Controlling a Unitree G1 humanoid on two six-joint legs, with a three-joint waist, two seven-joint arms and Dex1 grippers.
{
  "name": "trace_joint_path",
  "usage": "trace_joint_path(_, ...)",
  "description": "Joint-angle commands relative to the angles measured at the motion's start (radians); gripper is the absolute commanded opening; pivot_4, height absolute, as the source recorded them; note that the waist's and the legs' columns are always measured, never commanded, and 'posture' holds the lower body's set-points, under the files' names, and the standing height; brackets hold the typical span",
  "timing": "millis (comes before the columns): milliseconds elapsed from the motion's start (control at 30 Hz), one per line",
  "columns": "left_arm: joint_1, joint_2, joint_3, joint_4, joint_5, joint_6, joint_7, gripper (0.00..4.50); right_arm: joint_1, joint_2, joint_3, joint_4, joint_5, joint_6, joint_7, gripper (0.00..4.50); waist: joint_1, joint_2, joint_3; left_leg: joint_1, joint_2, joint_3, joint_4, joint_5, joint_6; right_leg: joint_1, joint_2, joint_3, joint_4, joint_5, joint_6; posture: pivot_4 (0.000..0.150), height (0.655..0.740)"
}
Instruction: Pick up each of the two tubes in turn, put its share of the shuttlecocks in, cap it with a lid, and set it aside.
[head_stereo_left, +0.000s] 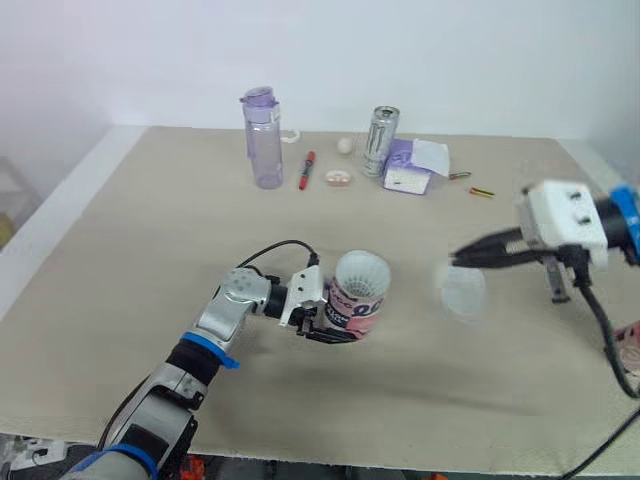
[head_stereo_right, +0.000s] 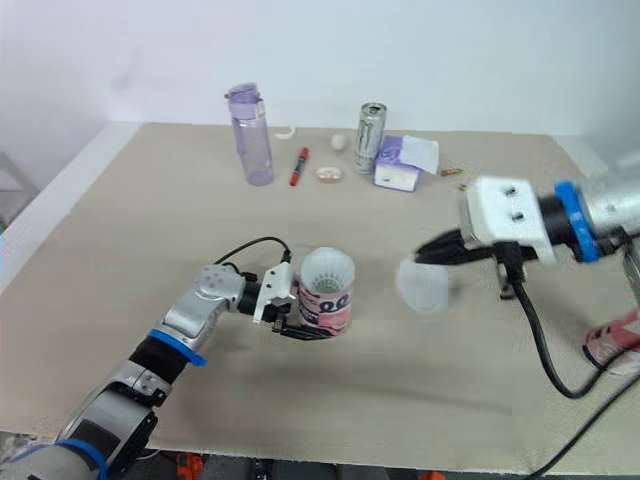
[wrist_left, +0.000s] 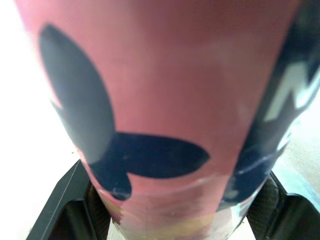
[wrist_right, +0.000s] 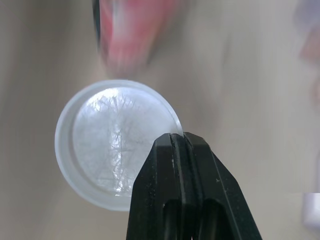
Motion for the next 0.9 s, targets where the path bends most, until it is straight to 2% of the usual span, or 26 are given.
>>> trace_joint_path(33, 0.016, 0.001, -0.037, 0.040, 0.038, 0.010, -0.001, 3.06, -0.316, 0.171, 0.164, 0.020, -0.011, 0.063, 0.060, 0.13, 0.001, 0.000, 0.000, 0.000, 0.000, 0.000, 0.000, 0.000, 0.000, -0.001, -0.001, 0.000, 0.000, 0.000, 0.000, 0.150, 0.7400)
trace_joint_path(133, 0.017, 0.000, -0.037, 0.041, 0.035, 0.028, -0.003, 3.06, -0.373, 0.226, 0.225, 0.047, -0.049, 0.043, 0.079, 0.13, 0.003, -0.002, -0.001, -0.004, -0.001, 0.000, 0.001, 0.000, 0.000, -0.003, -0.001, 0.000, 0.000, 0.003, -0.005, 0.150, 0.7400)
trace_joint_path(400, 0.010, 0.005, -0.035, 0.037, 0.039, 0.045, -0.003, 3.06, -0.428, 0.303, 0.333, 0.133, -0.157, -0.074, 0.113, 0.13, 0.002, -0.002, -0.001, -0.006, -0.001, 0.000, 0.001, 0.000, 0.000, -0.004, -0.002, -0.001, 0.000, 0.006, -0.001, 0.150, 0.7400)
trace_joint_path(900, 0.016, 0.012, -0.031, 0.028, 0.039, 0.060, 0.008, 3.06, -0.433, 0.380, 0.391, 0.167, -0.218, -0.153, 0.113, 0.13, 0.002, -0.002, -0.001, -0.005, 0.000, 0.000, 0.001, 0.000, 0.000, -0.005, -0.001, -0.001, 0.002, 0.006, -0.002, 0.150, 0.7400)
